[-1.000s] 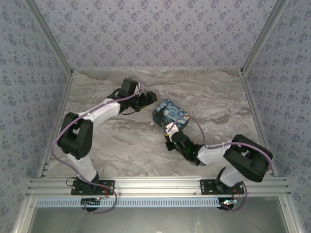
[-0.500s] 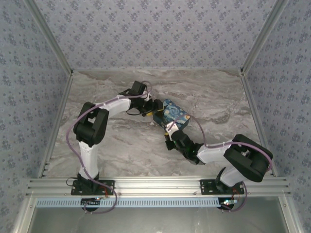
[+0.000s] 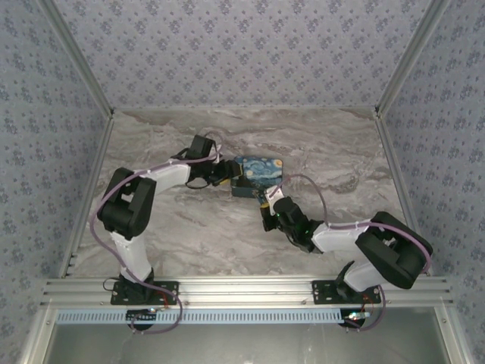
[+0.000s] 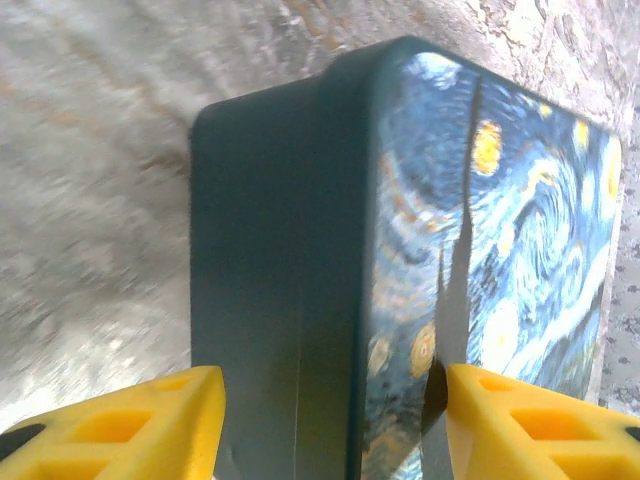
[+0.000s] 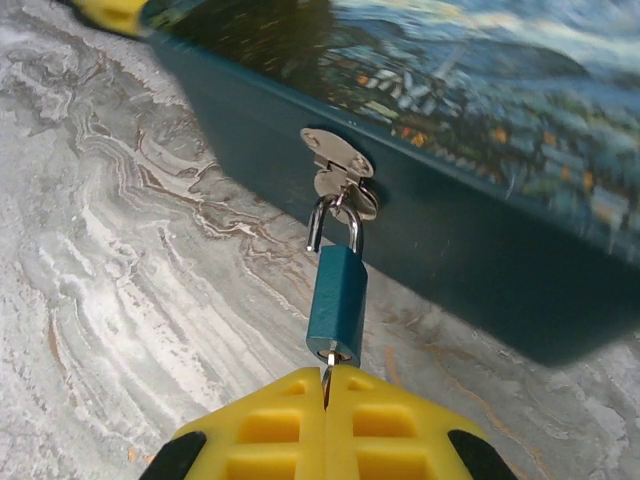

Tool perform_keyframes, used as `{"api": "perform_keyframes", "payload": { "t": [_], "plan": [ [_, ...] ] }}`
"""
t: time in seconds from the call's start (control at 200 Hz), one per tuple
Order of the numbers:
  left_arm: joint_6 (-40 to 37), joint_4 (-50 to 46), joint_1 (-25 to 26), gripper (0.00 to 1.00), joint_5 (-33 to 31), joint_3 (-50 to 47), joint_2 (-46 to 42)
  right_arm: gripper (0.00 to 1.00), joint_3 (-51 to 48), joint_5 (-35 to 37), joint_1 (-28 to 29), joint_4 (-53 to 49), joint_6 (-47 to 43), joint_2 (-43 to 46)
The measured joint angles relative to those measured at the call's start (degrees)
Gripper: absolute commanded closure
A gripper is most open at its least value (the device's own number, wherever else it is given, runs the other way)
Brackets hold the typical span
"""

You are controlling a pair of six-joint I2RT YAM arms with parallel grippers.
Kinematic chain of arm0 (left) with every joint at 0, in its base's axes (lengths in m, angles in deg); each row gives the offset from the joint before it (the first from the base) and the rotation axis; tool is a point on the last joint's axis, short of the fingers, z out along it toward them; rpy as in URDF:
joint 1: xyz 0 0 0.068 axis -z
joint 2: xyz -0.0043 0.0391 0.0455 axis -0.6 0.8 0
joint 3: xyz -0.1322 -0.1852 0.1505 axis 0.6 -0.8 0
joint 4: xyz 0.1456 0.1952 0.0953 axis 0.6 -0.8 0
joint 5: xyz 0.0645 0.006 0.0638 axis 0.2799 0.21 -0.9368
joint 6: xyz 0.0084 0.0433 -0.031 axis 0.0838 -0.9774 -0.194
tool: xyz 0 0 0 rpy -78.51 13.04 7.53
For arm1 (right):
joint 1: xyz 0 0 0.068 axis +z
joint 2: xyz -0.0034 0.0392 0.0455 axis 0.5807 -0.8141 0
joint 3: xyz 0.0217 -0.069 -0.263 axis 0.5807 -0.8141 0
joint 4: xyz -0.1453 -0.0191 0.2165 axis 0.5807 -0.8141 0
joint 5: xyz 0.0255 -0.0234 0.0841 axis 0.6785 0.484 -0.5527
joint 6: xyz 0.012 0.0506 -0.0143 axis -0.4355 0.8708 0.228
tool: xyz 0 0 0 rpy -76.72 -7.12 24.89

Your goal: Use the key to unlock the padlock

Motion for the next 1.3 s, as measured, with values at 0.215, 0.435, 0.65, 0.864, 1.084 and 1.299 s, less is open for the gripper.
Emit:
{"api": "perform_keyframes", "payload": {
  "t": [0.215,0.435,0.65,0.864,1.084,1.299],
  "plan": [
    [1.9,3.9,-0.5,0.43,-1.5,-8.3,-5.7,1.00,-0.7,-8.6,-5.1,1.4,3.6,0.0],
    [4.1,7.5,-0.5,0.43,-2.2,-12.7,-8.4,1.00,-1.5,-17.5,-10.1,6.2,10.3,-2.6],
    [5.9,9.1,-0.5,0.43,-3.2,-16.0,-10.8,1.00,-1.6,-23.5,-13.6,10.4,18.3,-6.3],
    [7.5,11.3,-0.4,0.43,-3.7,-19.3,-12.9,1.00,-1.0,-27.0,-15.9,11.3,24.3,-8.6],
    [8.5,12.5,-0.2,0.43,-4.5,-20.7,-13.8,0.96,0.2,-29.9,-17.6,11.0,27.8,-11.0],
    [8.6,12.5,-0.2,0.42,-4.5,-20.7,-13.9,0.74,-0.3,-29.7,-19.2,9.7,29.3,-11.1]
  ]
}}
